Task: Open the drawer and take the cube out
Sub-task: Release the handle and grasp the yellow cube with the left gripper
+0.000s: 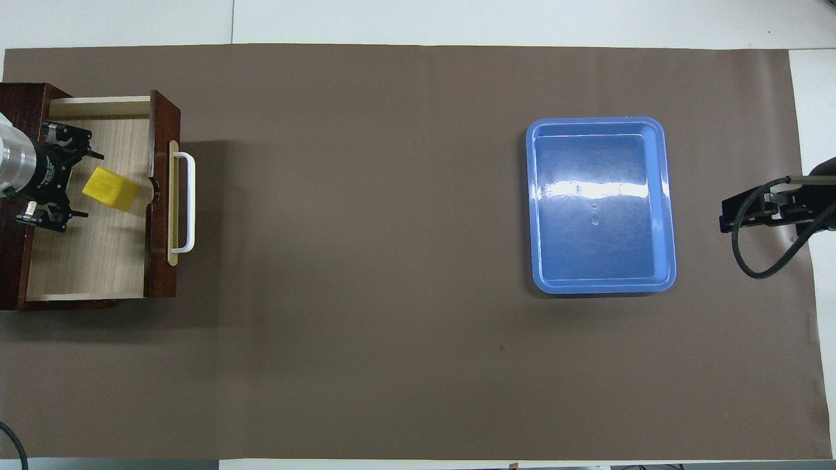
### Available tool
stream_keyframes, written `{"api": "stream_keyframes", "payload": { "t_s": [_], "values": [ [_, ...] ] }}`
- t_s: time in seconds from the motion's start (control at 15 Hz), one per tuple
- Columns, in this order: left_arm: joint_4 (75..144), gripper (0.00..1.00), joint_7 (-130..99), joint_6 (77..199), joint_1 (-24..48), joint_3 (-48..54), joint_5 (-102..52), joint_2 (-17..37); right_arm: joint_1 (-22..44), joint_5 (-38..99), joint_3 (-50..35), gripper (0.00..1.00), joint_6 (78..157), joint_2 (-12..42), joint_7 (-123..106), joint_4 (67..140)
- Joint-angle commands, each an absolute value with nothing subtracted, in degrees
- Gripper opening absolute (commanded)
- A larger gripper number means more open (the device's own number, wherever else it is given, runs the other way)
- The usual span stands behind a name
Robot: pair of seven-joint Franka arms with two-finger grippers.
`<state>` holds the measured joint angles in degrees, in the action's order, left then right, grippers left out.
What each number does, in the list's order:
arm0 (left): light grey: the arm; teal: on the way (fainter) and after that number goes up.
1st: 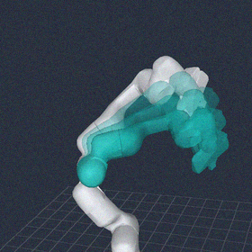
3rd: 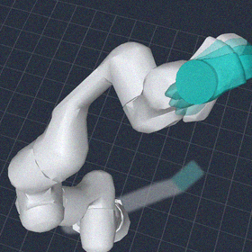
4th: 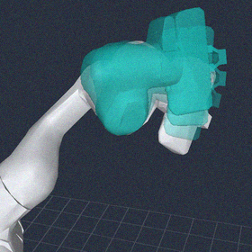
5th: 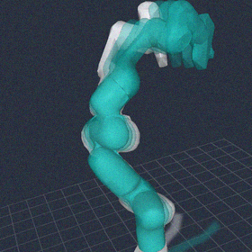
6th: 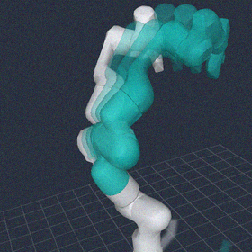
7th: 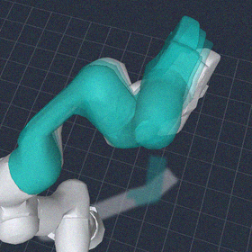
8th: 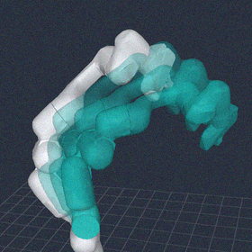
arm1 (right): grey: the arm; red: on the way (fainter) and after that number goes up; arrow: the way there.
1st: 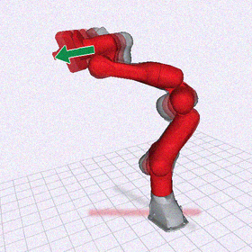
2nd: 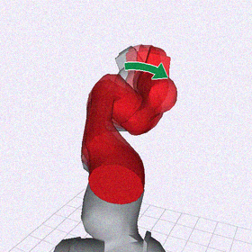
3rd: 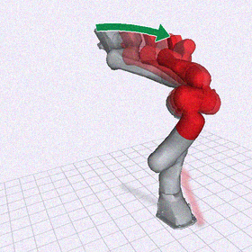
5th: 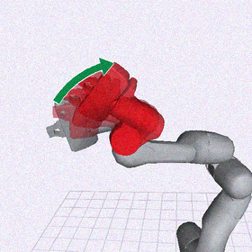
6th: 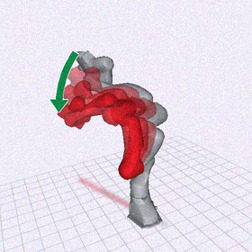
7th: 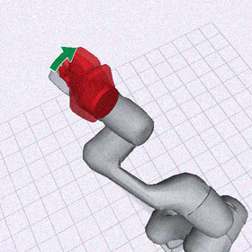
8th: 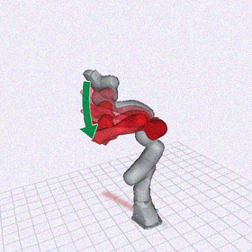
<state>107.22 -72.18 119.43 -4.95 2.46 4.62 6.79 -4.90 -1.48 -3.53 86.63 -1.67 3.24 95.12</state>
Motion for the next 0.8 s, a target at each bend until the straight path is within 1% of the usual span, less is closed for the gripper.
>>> {"api": "stream_keyframes", "payload": {
  "t_s": [0.0, 0.33, 0.47, 0.53, 0.6, 0.67, 0.73],
  "values": [
    [111.7, 1.0, -72.9, 124.4, -4.8, 2.5, 4.0, 6.0, -5.4, -1.5, -4.0, 1.0, 88.2, -3.2, 2.5, 97.2],
    [112.8, 1.0, -73.0, 127.3, -5.4, 2.5, 3.9, 6.1, -6.0, -1.5, -4.0, 1.0, 88.1, -3.2, 2.5, 97.2],
    [114.2, 1.0, -73.2, 129.3, -5.4, 2.5, 3.9, 6.0, -6.2, -1.5, -4.0, 1.0, 88.2, -3.2, 2.4, 97.1],
    [114.1, 0.95, -73.0, 129.6, -5.8, 2.5, 3.9, 6.1, -6.3, -1.5, -3.9, 1.0, 88.8, -3.2, 2.4, 97.2],
    [114.0, 0.64, -73.2, 129.6, -5.9, 2.5, 3.9, 6.2, -6.2, -1.5, -4.0, 1.0, 88.9, -3.2, 2.3, 97.2],
    [113.7, 0.35, -73.3, 129.5, -5.9, 2.5, 3.7, 6.2, -6.2, -1.5, -3.9, 1.0, 88.9, -3.1, 2.3, 97.2],
    [113.3, 0.04, -73.6, 129.0, -5.9, 2.5, 2.5, 6.3, -6.2, -1.5, -3.9, 1.0, 88.9, -3.1, 2.4, 97.2]
  ]
}}
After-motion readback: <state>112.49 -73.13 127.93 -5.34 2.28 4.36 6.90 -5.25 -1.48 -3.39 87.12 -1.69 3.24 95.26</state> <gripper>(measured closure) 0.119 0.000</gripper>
